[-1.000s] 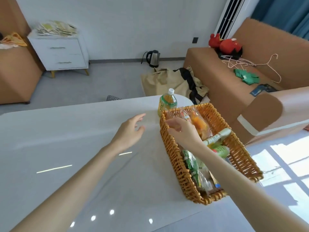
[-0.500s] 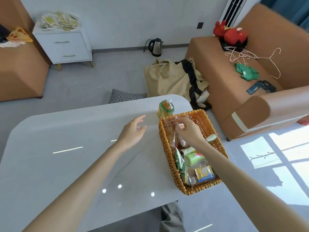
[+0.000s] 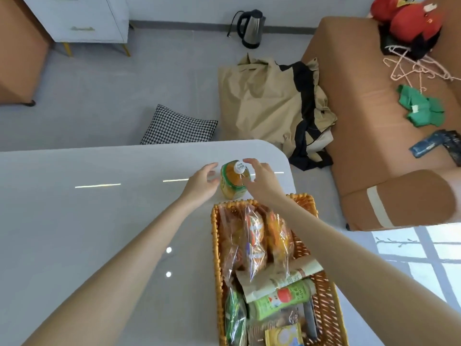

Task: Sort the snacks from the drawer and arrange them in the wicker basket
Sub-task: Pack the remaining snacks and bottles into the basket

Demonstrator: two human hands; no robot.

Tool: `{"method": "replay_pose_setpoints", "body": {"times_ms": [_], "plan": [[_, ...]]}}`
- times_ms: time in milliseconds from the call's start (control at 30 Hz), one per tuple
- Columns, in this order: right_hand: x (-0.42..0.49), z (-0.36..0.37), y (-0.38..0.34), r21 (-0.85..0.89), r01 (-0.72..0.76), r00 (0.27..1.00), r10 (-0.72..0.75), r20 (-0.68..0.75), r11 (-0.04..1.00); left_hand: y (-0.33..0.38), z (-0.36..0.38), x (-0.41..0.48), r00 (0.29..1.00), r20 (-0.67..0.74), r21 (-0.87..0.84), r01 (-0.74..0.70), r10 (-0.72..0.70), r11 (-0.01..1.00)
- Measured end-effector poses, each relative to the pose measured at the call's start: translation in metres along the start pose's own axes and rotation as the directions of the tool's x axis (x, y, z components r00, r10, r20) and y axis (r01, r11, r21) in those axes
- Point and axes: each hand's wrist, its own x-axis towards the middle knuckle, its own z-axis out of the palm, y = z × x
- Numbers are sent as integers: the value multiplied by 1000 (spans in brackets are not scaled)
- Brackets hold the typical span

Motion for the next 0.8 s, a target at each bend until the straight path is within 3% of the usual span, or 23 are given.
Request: {"method": "replay_pose_setpoints", "body": {"times_ms": [133, 267, 333, 467, 800], "plan": [[40, 18, 15, -190, 27, 997, -13, 75, 981, -7, 26, 40, 994, 32, -1, 104, -104, 995], [56, 29, 25, -279, 177, 981, -147, 125, 944, -11, 46, 66, 970, 144, -9, 201, -198, 980], [60, 27, 32, -261, 212, 975, -185, 126, 942, -9, 53, 74, 958, 184, -67, 237, -222, 969], [67, 8, 51, -100, 128, 990, -121, 68, 987, 4, 69, 92, 964, 186, -132, 219, -193, 967], [105, -42, 94, -94, 22, 1000, -23, -4, 995, 58, 116, 134, 960, 250, -230, 188, -129, 955]]}}
